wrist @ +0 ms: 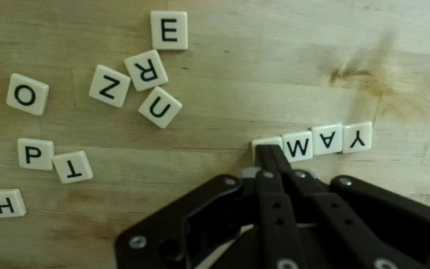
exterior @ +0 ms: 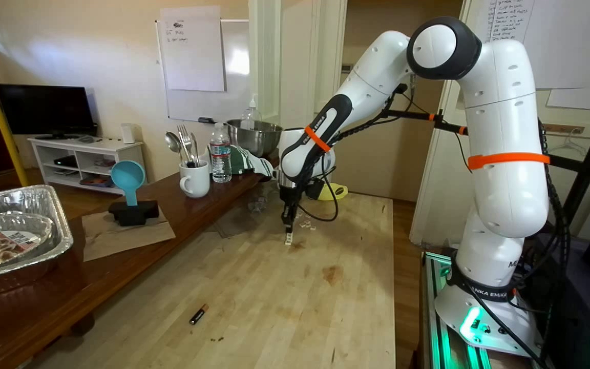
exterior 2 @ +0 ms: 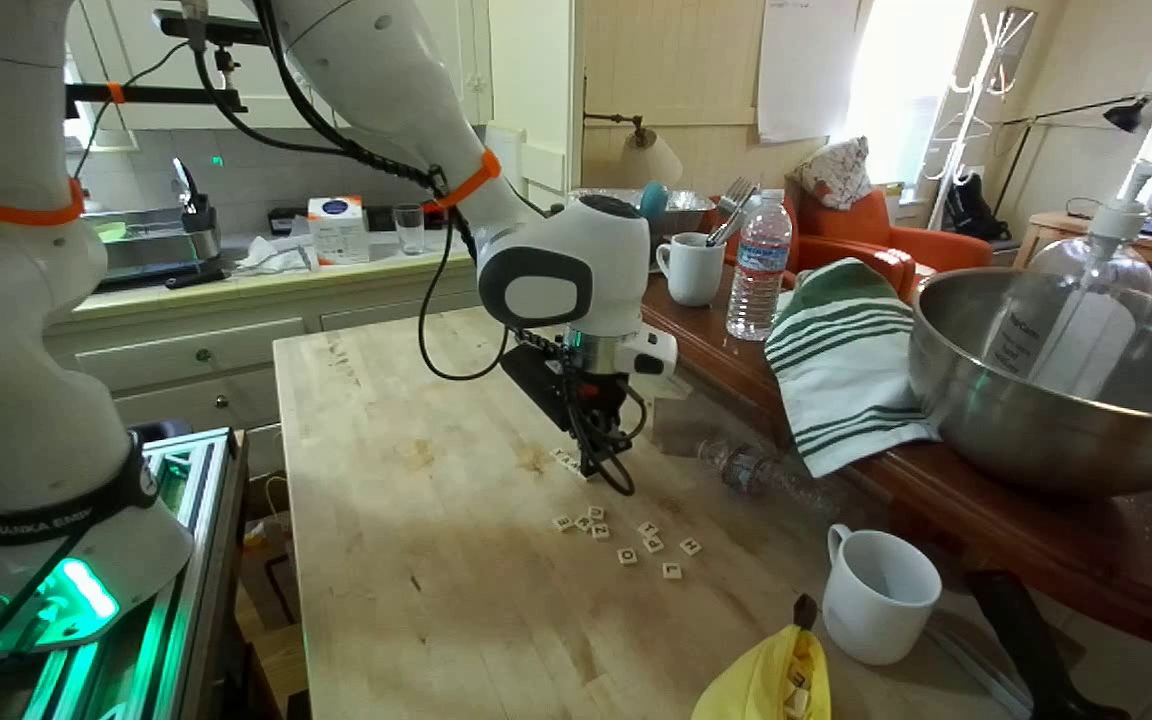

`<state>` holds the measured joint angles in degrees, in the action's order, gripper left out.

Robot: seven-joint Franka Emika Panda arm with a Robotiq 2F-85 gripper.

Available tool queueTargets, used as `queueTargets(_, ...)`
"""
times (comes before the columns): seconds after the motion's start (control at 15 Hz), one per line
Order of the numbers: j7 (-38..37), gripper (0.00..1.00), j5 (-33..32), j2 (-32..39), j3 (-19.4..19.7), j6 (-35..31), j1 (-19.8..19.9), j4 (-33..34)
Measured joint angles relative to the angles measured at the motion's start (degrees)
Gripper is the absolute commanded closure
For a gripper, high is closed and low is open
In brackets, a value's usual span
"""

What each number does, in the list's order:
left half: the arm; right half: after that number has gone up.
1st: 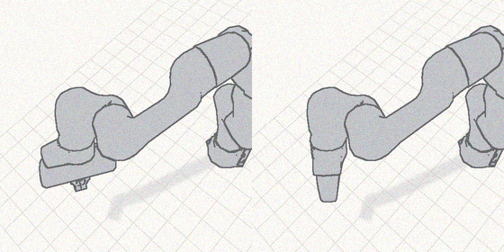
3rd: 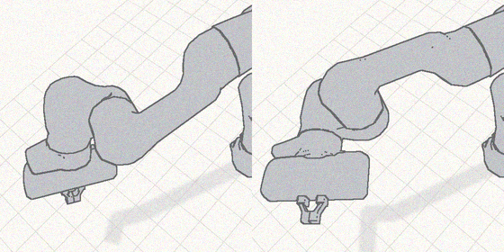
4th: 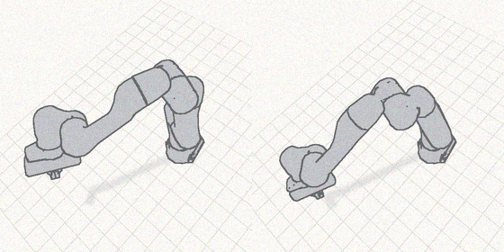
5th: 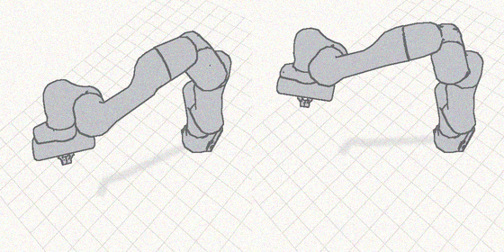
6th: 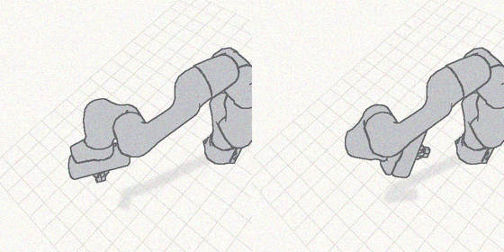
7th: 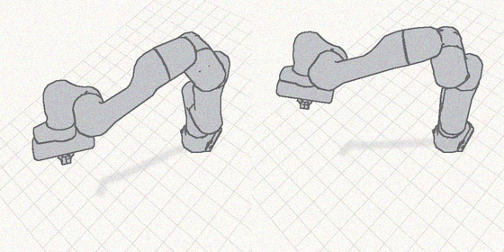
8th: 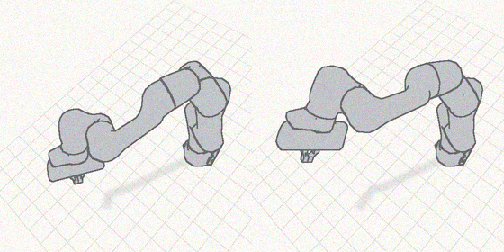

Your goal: Put a litter block into the line of letter blocks

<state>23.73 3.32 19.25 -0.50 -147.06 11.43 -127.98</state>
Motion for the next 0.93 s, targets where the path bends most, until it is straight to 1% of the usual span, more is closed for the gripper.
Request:
queueTargets(0.4, 0.00, 1.00, -0.01, -0.46, 0.00, -0.02, 0.00, -0.01)
queueTargets(0.73, 0.00, 1.00, -0.08, -2.85, 0.02, -0.03, -0.02, -0.19)
queueTargets(0.8, 0.05, 0.76, -0.08, -3.34, 0.02, -0.03, -0.05, -0.33)
queueTargets(0.87, 0.16, 0.73, -0.08, -3.81, 0.02, -0.03, -0.10, -0.54)
queueTargets(0.93, 0.26, 0.68, -0.08, -4.33, 0.02, -0.03, -0.19, -0.90)
